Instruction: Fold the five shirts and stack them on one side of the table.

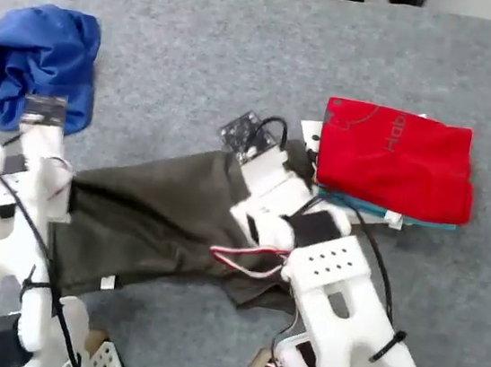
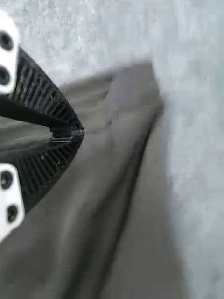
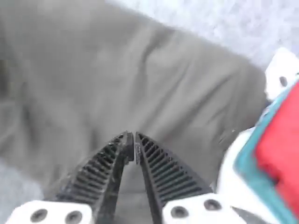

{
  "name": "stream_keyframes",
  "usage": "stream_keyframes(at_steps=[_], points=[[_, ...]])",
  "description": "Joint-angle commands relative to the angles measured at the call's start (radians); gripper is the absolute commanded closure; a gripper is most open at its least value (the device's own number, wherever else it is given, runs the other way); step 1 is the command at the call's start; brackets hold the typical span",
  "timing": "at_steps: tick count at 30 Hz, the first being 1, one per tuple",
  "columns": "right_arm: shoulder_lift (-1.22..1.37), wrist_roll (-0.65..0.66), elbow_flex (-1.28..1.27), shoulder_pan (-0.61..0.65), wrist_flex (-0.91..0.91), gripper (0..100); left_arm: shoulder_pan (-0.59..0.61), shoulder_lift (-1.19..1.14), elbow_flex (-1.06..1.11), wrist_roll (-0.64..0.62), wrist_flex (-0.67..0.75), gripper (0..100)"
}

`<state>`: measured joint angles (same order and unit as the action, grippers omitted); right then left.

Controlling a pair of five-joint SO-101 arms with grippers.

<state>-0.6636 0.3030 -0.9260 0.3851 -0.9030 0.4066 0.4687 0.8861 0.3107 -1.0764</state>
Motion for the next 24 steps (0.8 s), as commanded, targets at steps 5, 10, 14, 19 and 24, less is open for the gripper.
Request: stream_keyframes(at_steps=[5,10,14,19,24], points=[[0.257,0.005,0.285,-0.084,0.084,98.3,-0.068,-0.003,0.065,0.029,0.081,97],[0.588,0.009,0.484,-0.091,0.092,98.3,0.036,-0.003,0.110,-0.046,0.129,97],[0.881,0.012,0.650,-0.095,0.126,98.3,0.127,-0.003,0.130,-0.041,0.127,97],[1.190,0.011,0.937,-0.141,0.127,98.3,0.203,-0.002,0.131,0.020,0.089,97],[1.366,0.011,1.244,-0.161,-0.032,98.3,0.242,0.002,0.079,0.069,-0.044,97]])
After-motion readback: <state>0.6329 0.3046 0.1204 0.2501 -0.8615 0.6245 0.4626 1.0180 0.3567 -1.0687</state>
